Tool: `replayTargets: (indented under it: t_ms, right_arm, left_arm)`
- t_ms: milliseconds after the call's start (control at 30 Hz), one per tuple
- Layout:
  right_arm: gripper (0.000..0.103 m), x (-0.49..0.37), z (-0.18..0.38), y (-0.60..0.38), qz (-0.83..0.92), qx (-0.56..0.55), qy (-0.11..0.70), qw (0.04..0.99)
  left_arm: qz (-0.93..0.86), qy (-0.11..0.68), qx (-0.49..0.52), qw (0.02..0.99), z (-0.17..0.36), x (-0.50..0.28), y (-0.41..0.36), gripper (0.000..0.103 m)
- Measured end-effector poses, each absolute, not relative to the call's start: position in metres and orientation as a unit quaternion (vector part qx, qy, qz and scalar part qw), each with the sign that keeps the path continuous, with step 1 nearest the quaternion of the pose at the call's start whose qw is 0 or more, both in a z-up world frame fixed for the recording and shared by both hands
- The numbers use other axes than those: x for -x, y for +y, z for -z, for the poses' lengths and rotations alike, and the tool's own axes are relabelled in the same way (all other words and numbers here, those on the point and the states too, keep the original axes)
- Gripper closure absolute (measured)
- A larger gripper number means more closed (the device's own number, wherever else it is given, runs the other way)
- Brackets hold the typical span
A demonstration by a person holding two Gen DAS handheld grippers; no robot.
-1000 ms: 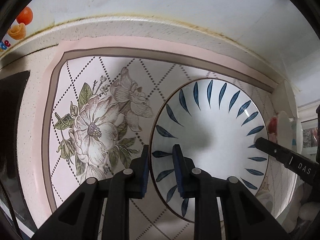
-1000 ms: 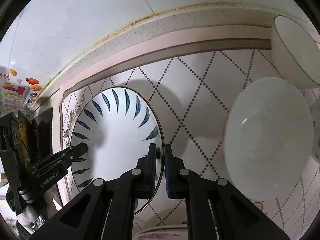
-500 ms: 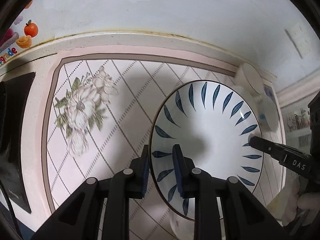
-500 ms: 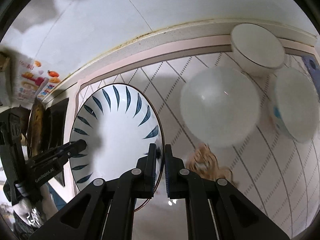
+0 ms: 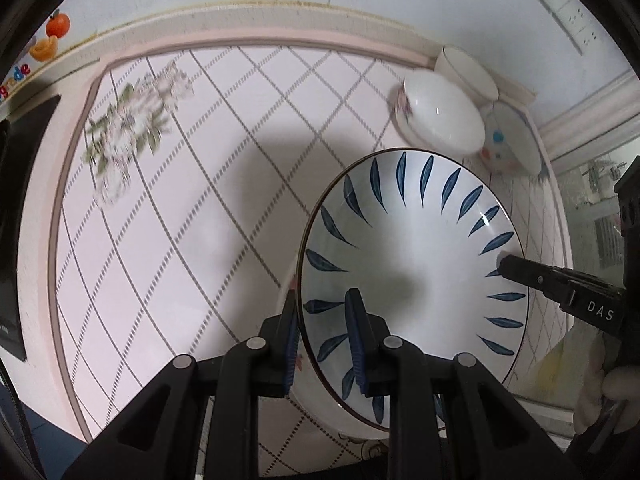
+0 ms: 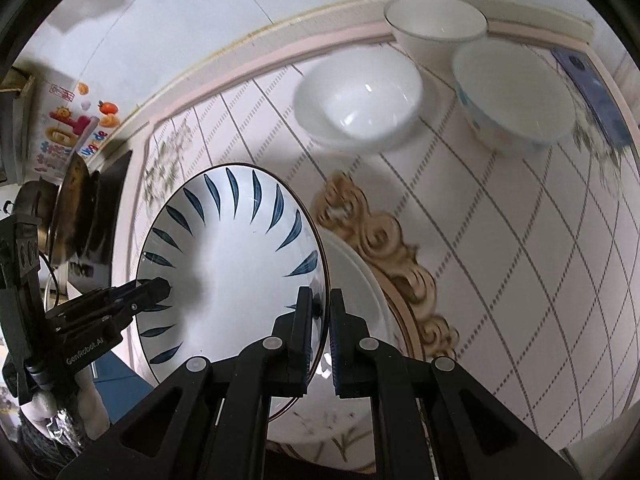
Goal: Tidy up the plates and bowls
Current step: 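Carry the blue-striped plate with both grippers onto the plate stack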
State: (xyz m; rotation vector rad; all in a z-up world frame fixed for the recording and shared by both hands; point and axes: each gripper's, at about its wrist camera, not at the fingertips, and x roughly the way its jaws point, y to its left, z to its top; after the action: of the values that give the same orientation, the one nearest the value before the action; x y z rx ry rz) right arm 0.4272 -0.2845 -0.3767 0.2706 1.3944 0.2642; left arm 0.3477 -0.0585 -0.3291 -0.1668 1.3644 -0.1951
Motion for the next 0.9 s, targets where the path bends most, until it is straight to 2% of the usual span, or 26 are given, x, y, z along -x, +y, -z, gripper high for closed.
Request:
replayTargets:
  t_ms: [367, 900]
  right_arm:
    - [0.094, -0.407, 0.409, -0.290, -0.129, -0.108, 0.656, 0.736]
    - [0.094, -0.404, 0.423, -0.293, -0.146, -0.083, 0.662, 0.731]
  left_arm:
    - [0.063, 0.644, 0.067, 0.760, 0.355, -0.339, -0.067, 0.083]
    - [0.029, 0.642, 0.086, 0.762, 0.372, -0.327, -0.076, 0.083]
